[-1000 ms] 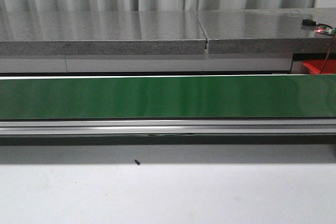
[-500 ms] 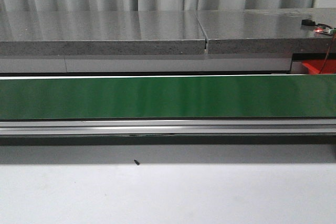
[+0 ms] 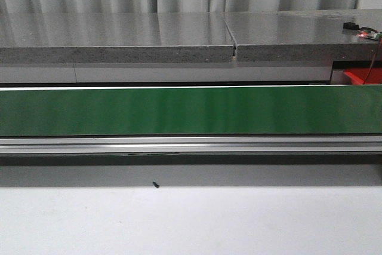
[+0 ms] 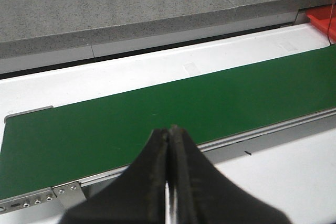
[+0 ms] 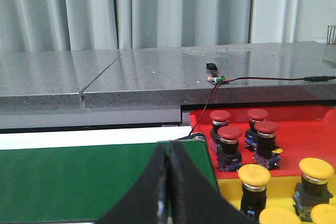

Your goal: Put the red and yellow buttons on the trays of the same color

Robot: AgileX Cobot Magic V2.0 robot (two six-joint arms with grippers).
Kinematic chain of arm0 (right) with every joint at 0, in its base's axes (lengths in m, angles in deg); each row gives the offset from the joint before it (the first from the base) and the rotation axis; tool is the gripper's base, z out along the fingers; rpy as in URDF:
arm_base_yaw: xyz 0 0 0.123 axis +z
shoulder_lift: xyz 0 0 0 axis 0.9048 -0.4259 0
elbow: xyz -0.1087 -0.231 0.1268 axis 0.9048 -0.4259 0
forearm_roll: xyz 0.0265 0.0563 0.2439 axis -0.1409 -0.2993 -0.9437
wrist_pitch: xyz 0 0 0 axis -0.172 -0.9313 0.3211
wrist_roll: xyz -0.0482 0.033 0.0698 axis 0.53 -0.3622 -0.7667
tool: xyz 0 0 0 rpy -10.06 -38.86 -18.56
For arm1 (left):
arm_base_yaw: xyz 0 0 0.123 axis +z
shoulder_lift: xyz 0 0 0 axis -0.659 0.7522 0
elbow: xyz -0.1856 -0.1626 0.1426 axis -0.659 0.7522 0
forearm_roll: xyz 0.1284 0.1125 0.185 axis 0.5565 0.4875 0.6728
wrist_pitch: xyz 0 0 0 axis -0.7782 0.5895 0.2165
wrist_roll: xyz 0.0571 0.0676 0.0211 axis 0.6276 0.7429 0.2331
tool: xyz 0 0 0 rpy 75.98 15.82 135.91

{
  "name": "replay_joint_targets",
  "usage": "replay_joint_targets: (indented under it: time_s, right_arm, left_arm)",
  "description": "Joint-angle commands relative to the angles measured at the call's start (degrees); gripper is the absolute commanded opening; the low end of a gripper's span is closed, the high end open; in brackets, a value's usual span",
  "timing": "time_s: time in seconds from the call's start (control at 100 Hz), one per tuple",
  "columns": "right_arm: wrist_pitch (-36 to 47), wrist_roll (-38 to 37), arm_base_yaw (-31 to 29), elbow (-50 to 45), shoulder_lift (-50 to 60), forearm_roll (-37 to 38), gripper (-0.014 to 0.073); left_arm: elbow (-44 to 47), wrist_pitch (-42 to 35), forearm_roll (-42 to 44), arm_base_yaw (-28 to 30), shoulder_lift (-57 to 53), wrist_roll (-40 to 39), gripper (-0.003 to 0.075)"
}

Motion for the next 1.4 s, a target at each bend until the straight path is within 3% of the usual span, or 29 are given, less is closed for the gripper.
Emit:
replay_joint_targets:
  time_s: [0.0,0.94,1.39]
  right_arm:
    - [4.2,0.7,-0.3,0.8,1.3,0.6,-0.0062]
    - [5.2,0.7,-0.3,0.8,1.3,0.6,-0.0062]
    - [5.2,0.7,-0.2,0.8,1.3,0.6,-0.0062]
  left_arm:
    - [-1.3,-3.9,-1.1,-0.4,0.7,-0.5,-0.0019]
    - [-1.1,-4.3,1.9,-0.4,0.7,-0.5,-0.0019]
    - [15.8,-38.7,9.5,3.9,-3.7,-6.8,-0.0019]
